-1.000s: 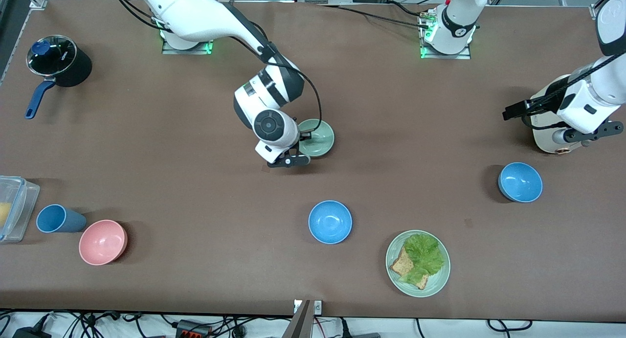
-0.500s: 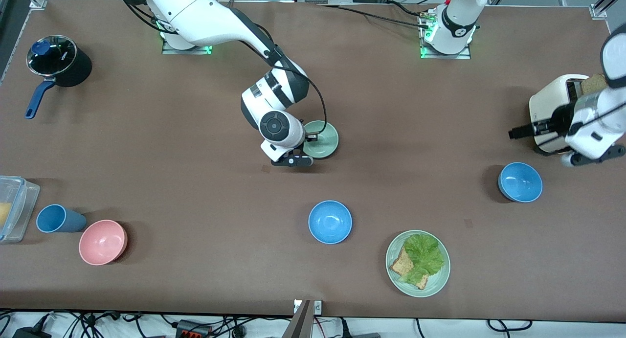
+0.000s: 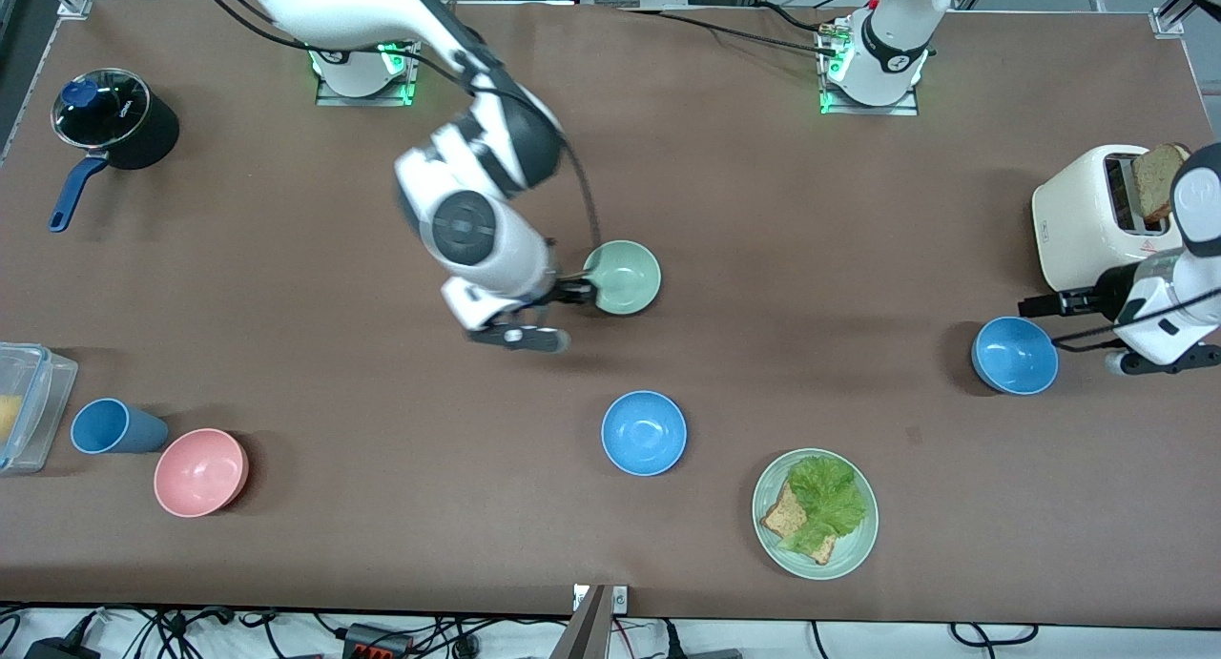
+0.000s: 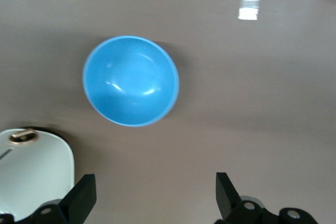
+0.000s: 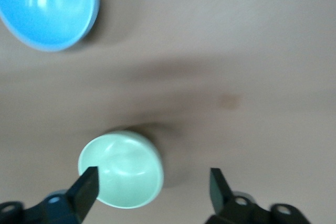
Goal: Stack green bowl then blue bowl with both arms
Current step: 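Release the green bowl while the left gripper reaches the blue bowl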
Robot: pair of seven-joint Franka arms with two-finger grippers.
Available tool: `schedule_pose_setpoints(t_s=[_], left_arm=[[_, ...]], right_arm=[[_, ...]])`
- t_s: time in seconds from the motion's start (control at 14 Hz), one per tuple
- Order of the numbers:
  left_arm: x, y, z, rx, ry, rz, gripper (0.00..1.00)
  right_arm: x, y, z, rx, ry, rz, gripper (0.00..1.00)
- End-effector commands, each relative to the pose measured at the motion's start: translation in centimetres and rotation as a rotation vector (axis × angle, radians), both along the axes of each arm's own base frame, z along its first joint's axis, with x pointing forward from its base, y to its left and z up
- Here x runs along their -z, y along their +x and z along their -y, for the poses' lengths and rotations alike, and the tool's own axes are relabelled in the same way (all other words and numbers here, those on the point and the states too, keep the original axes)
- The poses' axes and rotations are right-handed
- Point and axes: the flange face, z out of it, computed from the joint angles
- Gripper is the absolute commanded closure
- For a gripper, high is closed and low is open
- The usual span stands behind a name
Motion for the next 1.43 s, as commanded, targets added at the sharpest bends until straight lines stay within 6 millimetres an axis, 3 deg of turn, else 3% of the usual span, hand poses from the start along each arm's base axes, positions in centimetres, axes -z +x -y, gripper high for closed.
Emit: schedule_pose_setpoints(t_s=[0.0,0.21,0.36,0.5,0.79,0.86,1.07,1.36], left_arm=[[3.0,2.0,-2.1,0.024,0.021,-0.015,0.00],[6.5,2.6,-4.2,0.064,0.006,0.016,0.00],[9.1,2.6,-5.8,0.055,-0.004,0.030,0.00],[10.6,2.6,-6.9,0.083,-0.016,0.042,0.00],[12.6,2.5,-8.3,0.142,-0.034,0.065,0.04],[12.9,2.4,-8.3,0.143,-0.036,0.063,0.08],[14.1,2.2,-8.5,0.180,-0.002,0.048,0.18],[14.9,2.1,-8.6,0.220,-0.015,0.045,0.22]], right_arm=[[-5.0,2.1,6.8,0.033,-0.073,0.051,0.00],[-6.8,5.3,17.4,0.007,-0.119,0.038,0.00],[-9.2,6.4,23.6,0.021,-0.111,0.054,0.00],[-11.3,6.4,28.0,0.048,-0.109,0.061,0.00],[-14.8,5.8,33.3,0.013,-0.112,0.089,0.00],[-16.6,5.3,35.7,-0.013,-0.113,0.116,0.00],[-18.6,4.4,39.9,-0.122,-0.102,0.143,0.00],[-20.1,3.2,42.5,-0.179,-0.106,0.129,0.00]])
